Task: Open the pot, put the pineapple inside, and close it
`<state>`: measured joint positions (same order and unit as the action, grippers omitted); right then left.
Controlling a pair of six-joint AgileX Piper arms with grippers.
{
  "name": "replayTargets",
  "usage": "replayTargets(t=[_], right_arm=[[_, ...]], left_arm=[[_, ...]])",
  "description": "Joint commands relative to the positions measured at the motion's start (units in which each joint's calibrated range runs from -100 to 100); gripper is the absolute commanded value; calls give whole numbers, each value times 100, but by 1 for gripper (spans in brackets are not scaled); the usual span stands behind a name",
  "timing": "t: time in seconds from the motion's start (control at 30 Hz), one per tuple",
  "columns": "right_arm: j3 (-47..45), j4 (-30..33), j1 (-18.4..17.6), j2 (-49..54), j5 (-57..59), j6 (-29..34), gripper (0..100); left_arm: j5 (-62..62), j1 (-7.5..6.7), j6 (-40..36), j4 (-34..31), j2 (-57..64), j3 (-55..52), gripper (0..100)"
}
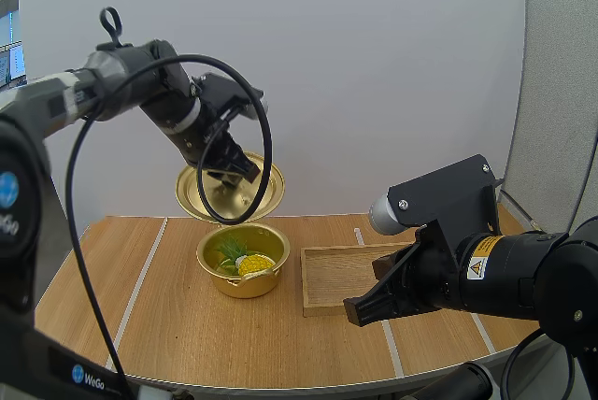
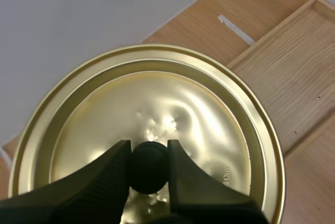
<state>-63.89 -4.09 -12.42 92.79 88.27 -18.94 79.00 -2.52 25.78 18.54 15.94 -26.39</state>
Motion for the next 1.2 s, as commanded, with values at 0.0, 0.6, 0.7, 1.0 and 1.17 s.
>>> replayTargets(t=[0.0,0.6,0.7,1.0,1.17], right_arm=[[-22,-26,26,52,65,-41,0],[-22,-24,26,52,82,-45,0],[-22,-24,26,52,82,-45,0],[-22,-24,26,52,82,-58,0],[-22,-24,26,52,82,-58,0]], left_arm=[[-168,-15,275,421,-274,-142,0],[-1506,-15,493,450,-1257,-525,0],[-1619,-15,574,450,-1382,-659,0],[-1756,-15,622,438,-1579,-775,0],[-1757,-15,622,438,-1604,-775,0]])
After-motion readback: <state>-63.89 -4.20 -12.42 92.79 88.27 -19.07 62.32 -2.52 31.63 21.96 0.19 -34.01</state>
